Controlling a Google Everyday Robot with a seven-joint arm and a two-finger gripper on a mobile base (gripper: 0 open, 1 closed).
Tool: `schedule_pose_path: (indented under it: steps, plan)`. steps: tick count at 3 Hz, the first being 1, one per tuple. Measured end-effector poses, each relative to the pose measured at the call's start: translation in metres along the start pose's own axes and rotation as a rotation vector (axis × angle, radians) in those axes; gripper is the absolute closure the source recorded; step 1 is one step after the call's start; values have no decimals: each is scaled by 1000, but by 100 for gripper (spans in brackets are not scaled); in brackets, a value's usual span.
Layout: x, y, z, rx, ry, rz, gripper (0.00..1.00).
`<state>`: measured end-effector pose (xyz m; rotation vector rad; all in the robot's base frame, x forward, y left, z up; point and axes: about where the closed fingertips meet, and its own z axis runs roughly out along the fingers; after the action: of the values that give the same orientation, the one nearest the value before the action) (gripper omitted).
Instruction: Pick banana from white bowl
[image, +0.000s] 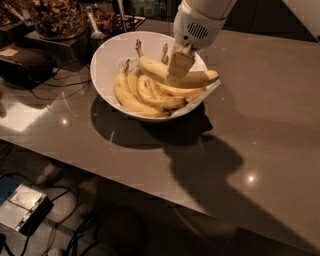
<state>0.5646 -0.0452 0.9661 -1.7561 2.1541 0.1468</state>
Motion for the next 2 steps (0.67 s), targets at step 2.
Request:
schedule_pose_path:
  steps: [2]
  plan:
    - [14, 23, -34, 7, 7, -25, 100]
